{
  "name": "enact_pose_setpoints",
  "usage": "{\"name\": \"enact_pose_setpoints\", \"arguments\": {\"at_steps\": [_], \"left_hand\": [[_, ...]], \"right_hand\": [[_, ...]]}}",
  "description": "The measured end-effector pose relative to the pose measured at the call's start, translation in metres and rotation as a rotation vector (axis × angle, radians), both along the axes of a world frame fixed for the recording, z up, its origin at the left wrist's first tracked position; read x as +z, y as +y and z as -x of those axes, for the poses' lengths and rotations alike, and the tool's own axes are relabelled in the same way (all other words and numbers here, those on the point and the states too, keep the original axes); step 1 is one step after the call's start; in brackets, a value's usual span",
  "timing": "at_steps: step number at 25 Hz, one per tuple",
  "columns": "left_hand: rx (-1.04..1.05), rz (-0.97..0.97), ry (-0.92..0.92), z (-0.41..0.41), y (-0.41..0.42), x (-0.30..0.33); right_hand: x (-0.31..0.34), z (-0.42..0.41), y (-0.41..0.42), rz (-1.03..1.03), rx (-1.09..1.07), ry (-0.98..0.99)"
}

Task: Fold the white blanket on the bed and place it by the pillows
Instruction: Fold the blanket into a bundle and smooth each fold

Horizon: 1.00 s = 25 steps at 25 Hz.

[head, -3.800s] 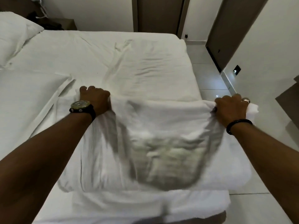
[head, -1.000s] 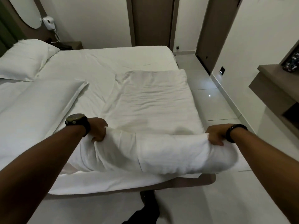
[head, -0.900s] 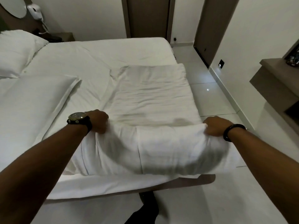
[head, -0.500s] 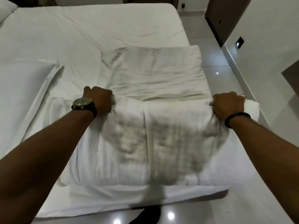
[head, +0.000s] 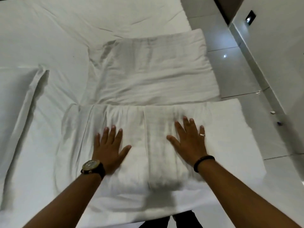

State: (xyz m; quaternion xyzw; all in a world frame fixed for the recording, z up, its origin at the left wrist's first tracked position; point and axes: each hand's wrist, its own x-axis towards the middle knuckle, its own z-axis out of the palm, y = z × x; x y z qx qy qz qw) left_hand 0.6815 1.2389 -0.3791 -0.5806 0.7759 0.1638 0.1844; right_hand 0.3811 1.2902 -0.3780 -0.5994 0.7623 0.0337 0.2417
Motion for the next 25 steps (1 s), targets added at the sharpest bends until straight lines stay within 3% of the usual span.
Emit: {"name": "enact_pose_setpoints", "arguments": {"at_steps": [4,7,10,14,16,19,22,25], "left_hand": [[0.012,0.208,0.052,0.026,-0.056,-0.003],[0.016,0.279,-0.105,0.035,-0.125,-0.009],[0.289,0.405,-0.223,0.008,-0.137,-0.003],[0.602,0.308,-0.088,-0.007,-0.139,0.012],[0.468,0.241,-0.05,0.0,-0.145,0.007],[0.244,0.266,-0.135,-0.016,-0.157,0.011],[0.236,0.262,-0.227,-0.042,-0.176,0.021],[0.32,0.247,-0.143,-0.052,-0.18,0.021]], "right_hand": [[-0.005,-0.002,-0.036,0.08,0.001,-0.005],[-0.016,-0.016,-0.069,0.127,0.083,-0.015],[-0.029,-0.02,-0.082,0.162,-0.047,0.02],[-0.033,-0.025,-0.082,0.168,-0.104,0.086],[-0.034,-0.03,-0.085,0.174,-0.073,0.081],[-0.04,-0.026,-0.082,0.158,-0.004,0.12],[-0.053,-0.009,-0.072,0.09,0.034,0.206],[-0.053,0.004,-0.07,0.01,-0.001,0.254]]}}
